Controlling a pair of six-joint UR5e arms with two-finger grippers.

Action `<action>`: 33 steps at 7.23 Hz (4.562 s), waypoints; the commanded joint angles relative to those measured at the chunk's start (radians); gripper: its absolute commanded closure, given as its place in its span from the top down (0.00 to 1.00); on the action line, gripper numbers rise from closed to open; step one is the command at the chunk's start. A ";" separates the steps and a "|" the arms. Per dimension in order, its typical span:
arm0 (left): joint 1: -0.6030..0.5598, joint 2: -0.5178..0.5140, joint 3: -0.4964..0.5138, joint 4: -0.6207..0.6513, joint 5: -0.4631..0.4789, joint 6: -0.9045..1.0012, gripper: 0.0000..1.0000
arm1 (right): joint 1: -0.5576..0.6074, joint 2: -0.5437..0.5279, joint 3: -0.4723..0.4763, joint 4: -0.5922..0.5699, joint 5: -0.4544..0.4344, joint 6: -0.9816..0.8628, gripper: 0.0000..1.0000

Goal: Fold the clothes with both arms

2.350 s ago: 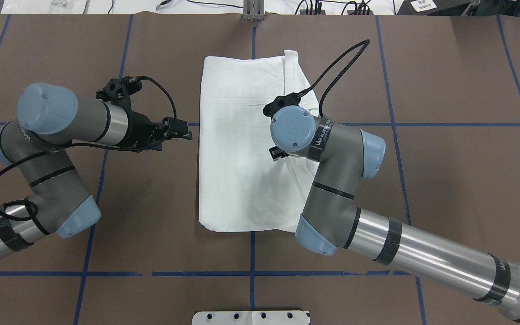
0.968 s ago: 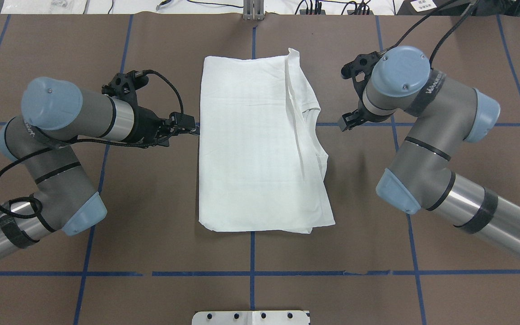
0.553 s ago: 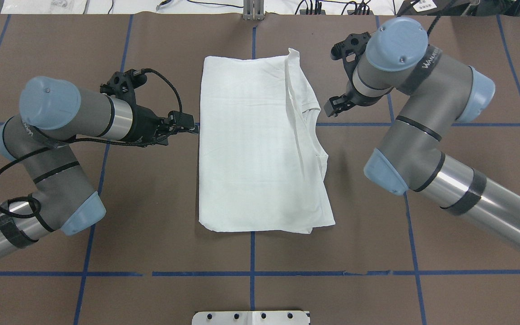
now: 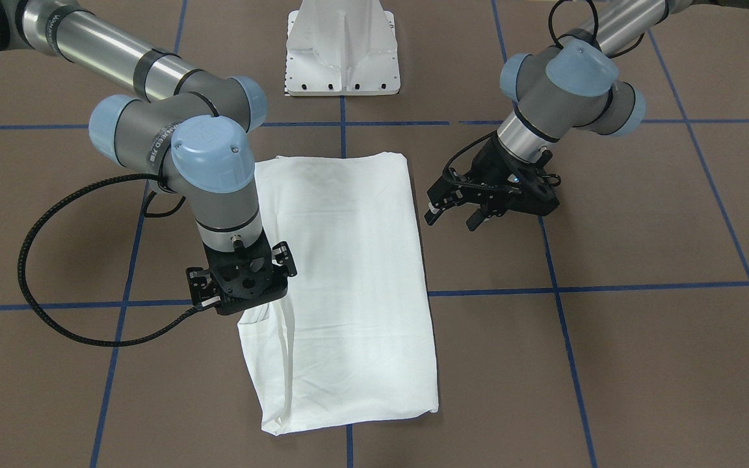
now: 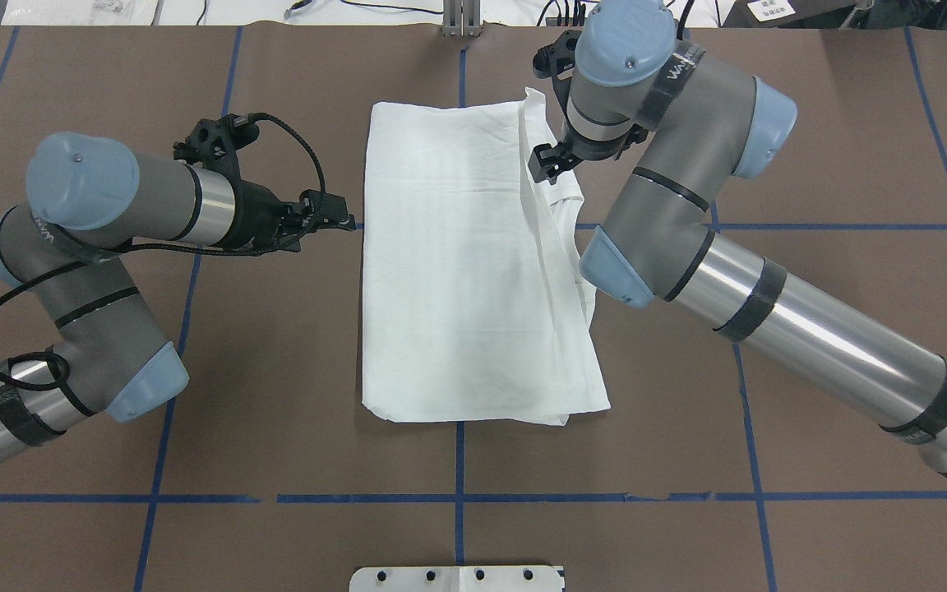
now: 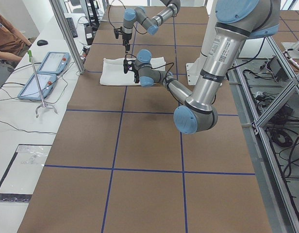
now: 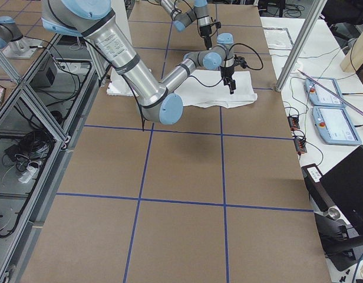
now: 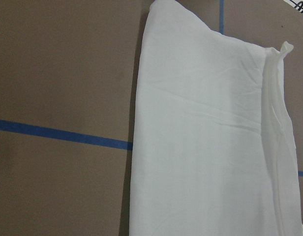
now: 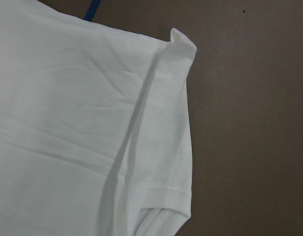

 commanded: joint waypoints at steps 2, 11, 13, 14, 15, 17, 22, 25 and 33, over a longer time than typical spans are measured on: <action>-0.002 -0.002 -0.001 0.004 -0.002 0.000 1.00 | -0.035 0.034 -0.101 0.082 -0.095 0.006 1.00; -0.057 0.008 -0.076 0.006 -0.002 0.001 1.00 | -0.104 0.005 -0.134 0.132 -0.095 0.035 1.00; -0.057 0.006 -0.080 0.006 -0.004 0.001 1.00 | -0.102 -0.008 -0.134 0.132 -0.095 0.034 1.00; -0.057 0.006 -0.084 0.006 -0.004 0.001 1.00 | -0.095 -0.011 -0.134 0.133 -0.094 0.031 1.00; -0.056 0.005 -0.085 0.006 -0.004 0.000 1.00 | -0.084 -0.014 -0.134 0.133 -0.092 0.025 1.00; -0.054 0.005 -0.084 0.006 -0.004 -0.002 1.00 | -0.073 -0.028 -0.133 0.133 -0.089 0.019 1.00; -0.056 0.002 -0.123 0.009 -0.010 -0.008 1.00 | 0.042 -0.135 -0.080 0.138 0.004 -0.132 1.00; -0.056 0.009 -0.186 0.100 -0.014 -0.009 1.00 | 0.055 -0.158 0.037 0.123 0.063 -0.120 1.00; 0.403 0.063 -0.329 0.379 0.217 -0.416 1.00 | 0.000 -0.411 0.613 -0.089 0.254 0.328 1.00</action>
